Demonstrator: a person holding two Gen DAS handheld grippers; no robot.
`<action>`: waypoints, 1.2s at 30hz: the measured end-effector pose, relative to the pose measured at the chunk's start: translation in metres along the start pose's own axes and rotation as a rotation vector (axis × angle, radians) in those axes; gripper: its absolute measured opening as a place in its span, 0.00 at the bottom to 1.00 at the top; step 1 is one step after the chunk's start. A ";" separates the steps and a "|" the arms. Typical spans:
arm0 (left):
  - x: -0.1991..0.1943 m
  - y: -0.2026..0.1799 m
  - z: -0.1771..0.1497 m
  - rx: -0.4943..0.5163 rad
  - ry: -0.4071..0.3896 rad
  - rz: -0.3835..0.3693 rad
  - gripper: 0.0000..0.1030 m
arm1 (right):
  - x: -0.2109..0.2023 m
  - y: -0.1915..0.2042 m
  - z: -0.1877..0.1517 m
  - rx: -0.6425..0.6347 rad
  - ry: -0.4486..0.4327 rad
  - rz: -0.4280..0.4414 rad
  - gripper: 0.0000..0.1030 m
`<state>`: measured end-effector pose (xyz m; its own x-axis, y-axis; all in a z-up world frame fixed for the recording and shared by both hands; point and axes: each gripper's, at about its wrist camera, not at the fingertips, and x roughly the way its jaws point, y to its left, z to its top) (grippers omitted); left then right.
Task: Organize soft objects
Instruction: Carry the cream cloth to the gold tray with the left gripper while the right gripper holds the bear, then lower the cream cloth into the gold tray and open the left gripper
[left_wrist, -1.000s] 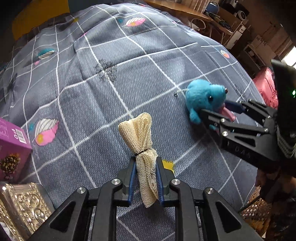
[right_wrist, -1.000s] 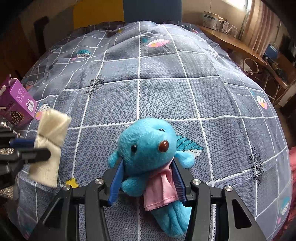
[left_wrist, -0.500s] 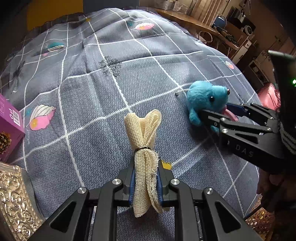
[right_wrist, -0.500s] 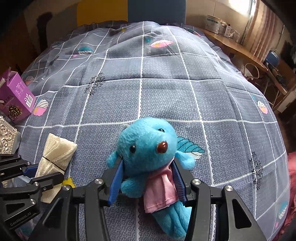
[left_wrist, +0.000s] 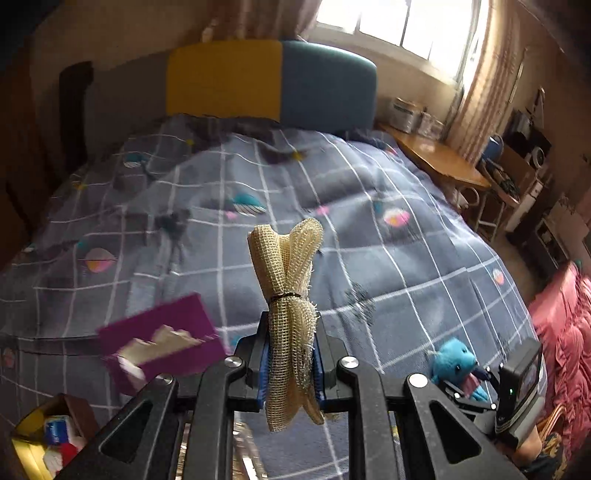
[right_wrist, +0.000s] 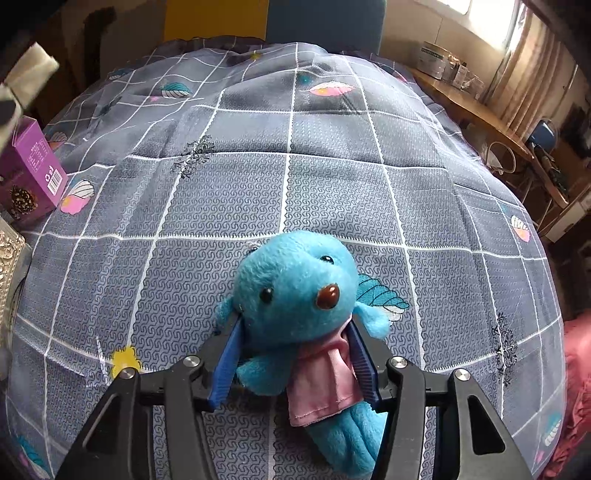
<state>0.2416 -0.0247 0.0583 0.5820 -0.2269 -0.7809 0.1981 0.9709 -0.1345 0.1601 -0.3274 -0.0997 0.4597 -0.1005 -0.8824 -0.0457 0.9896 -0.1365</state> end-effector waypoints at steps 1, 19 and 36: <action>-0.006 0.016 0.006 -0.024 -0.018 0.021 0.17 | 0.000 0.001 0.000 -0.008 0.000 -0.006 0.54; -0.086 0.277 -0.142 -0.472 -0.056 0.254 0.17 | 0.007 0.012 -0.006 -0.088 0.016 -0.084 0.56; -0.131 0.284 -0.277 -0.550 -0.064 0.236 0.17 | -0.012 0.039 -0.006 0.002 0.028 -0.132 0.45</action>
<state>0.0036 0.3022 -0.0466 0.6104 0.0123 -0.7920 -0.3696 0.8888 -0.2711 0.1478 -0.2885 -0.0968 0.4369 -0.2327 -0.8689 0.0153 0.9677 -0.2514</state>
